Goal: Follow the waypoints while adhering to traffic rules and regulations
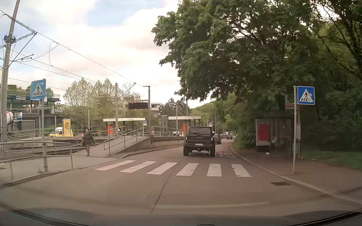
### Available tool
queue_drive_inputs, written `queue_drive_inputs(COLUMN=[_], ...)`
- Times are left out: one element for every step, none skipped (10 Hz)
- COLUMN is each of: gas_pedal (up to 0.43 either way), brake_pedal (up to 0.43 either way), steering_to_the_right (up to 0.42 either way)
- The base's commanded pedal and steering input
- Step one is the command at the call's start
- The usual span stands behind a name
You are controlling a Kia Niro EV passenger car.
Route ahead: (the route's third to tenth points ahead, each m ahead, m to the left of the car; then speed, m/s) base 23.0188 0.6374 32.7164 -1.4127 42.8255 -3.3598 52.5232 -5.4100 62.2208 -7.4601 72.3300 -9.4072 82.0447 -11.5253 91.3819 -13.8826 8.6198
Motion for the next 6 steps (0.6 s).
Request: queue_drive_inputs(gas_pedal=[0.047,0.059,0.059,0.059,0.059,0.067], brake_pedal=[0.000,0.000,0.000,0.000,0.000,0.000], steering_to_the_right=[-0.005,-0.003,-0.003,-0.002,0.001,0.006])
